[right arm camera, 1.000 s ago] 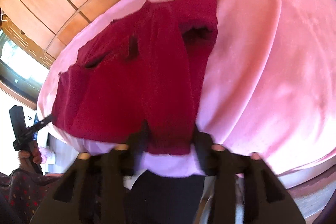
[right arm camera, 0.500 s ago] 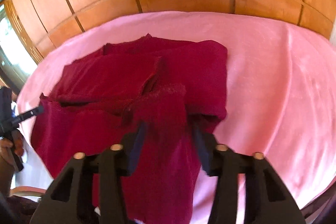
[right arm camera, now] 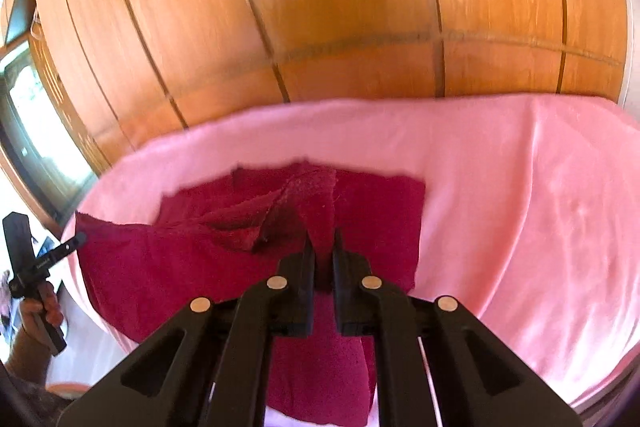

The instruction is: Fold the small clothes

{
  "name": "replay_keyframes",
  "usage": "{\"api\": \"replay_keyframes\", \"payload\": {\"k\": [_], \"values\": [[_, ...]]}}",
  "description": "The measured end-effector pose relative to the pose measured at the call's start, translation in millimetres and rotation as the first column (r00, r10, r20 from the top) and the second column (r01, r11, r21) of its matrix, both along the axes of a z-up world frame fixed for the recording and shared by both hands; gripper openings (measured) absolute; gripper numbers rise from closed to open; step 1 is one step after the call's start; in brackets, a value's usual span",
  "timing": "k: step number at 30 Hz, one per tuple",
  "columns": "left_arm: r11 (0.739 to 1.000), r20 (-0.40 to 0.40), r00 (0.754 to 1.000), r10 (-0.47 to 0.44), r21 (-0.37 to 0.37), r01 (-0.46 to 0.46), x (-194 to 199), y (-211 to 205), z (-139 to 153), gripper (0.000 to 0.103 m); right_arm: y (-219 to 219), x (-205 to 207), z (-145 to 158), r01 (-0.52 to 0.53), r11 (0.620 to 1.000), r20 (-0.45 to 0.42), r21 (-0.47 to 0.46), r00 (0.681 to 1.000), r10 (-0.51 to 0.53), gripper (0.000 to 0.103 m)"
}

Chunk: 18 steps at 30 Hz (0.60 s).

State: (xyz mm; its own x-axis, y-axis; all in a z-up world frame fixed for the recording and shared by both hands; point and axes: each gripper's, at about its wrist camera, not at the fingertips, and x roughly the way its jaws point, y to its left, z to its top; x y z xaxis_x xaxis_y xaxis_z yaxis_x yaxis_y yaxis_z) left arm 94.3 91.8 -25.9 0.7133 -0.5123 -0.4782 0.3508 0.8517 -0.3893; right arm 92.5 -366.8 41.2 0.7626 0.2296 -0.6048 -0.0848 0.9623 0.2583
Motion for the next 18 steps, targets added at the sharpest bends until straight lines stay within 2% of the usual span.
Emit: {"api": "replay_keyframes", "payload": {"k": [4, 8, 12, 15, 16, 18], "values": [[0.999, 0.086, 0.996, 0.025, 0.028, -0.028, 32, -9, 25, 0.007, -6, 41, 8, 0.025, 1.0, 0.023, -0.003, 0.999, -0.025, 0.006], [0.995, 0.084, 0.995, 0.052, 0.076, -0.058, 83, -26, 23, 0.007, -13, 98, -5, 0.068, 0.997, -0.017, 0.021, 0.998, -0.067, 0.006], [0.988, 0.007, 0.996, 0.084, 0.133, -0.084, 144, -43, -3, 0.007, -17, 153, -34, 0.116, 0.993, -0.095, 0.019, 0.989, -0.114, 0.006], [0.978, -0.04, 0.995, 0.094, 0.189, -0.085, 175, -52, -21, 0.007, -18, 186, -63, 0.145, 0.989, -0.166, 0.003, 0.976, -0.143, 0.006], [0.971, -0.065, 0.992, 0.109, 0.223, -0.092, 187, -55, -33, 0.007, -18, 200, -81, 0.152, 0.988, -0.22, 0.012, 0.964, -0.146, 0.006], [0.968, -0.144, 0.982, 0.12, 0.238, -0.083, 204, -57, -57, 0.007, -23, 210, -103, 0.162, 0.987, -0.282, 0.02, 0.947, -0.15, 0.007]]}}
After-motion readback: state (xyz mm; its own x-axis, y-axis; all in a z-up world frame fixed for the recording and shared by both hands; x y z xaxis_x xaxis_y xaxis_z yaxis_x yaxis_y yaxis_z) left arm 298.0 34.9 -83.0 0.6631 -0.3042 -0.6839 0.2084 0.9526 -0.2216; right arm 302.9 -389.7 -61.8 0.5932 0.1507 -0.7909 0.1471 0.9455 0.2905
